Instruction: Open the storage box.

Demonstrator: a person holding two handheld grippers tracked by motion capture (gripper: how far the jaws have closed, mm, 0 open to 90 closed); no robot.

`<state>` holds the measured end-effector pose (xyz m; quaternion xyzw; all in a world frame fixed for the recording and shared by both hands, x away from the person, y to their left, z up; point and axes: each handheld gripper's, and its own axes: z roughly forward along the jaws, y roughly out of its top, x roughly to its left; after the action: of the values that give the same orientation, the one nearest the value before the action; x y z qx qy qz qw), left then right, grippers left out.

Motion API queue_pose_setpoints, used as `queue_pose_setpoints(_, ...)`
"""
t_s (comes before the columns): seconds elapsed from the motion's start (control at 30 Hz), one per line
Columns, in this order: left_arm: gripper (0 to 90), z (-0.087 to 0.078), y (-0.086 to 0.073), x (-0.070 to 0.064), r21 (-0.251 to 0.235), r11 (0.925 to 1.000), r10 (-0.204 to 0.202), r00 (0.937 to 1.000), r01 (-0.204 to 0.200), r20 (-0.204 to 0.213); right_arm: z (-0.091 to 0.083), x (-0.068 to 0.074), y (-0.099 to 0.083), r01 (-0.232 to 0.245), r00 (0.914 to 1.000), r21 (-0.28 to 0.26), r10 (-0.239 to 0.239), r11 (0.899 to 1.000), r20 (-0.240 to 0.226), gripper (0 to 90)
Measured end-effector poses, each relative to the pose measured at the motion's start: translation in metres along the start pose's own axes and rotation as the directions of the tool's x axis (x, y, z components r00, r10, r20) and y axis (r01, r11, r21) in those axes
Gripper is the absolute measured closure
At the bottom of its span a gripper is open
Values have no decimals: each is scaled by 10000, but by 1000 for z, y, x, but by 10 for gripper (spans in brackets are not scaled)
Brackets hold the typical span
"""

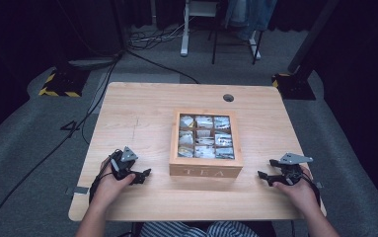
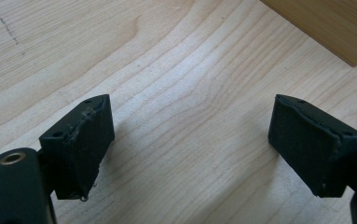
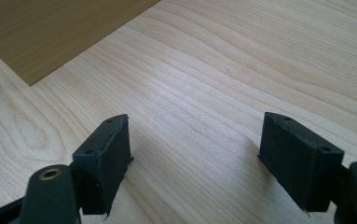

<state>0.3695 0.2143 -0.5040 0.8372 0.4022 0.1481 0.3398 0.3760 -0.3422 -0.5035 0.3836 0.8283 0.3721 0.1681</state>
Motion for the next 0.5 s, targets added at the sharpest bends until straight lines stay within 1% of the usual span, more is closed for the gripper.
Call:
queue_pose_setpoints(0.17, 150, 1, 1, 2, 0, 10000, 35, 10000, -35, 49, 0, 0, 0, 4, 10000, -7, -4, 10000, 15, 246)
queue_pose_setpoints(0.23, 150, 1, 2, 3, 23, 10000, 69, 10000, -69, -5, 0, 0, 0, 9, 10000, -6, -9, 10000, 7, 246)
queue_pose_setpoints(0.33, 150, 2, 2, 2, 19, 10000, 8, 10000, -8, -67, 0, 0, 0, 15, 10000, -8, -15, 10000, 19, 246)
queue_pose_setpoints(0.37, 150, 2, 2, 3, 10, 10000, 59, 9999, -59, -154, 0, 0, 0, 20, 10000, -7, -20, 10000, 26, 246)
queue_pose_setpoints(0.43, 150, 2, 3, 3, 6, 10000, -21, 9999, 21, -98, 0, 0, 0, 14, 10000, -12, -14, 10000, 30, 248)
queue_pose_setpoints(0.47, 150, 3, 3, 2, -50, 10000, -82, 9999, 82, -84, 0, 0, 0, 19, 10000, -12, -19, 10000, 32, 252)
queue_pose_setpoints(0.5, 150, 3, 3, 2, -50, 10000, -83, 9999, 82, -85, 0, 1, 0, 67, 10000, -36, -67, 10000, 11, 286)
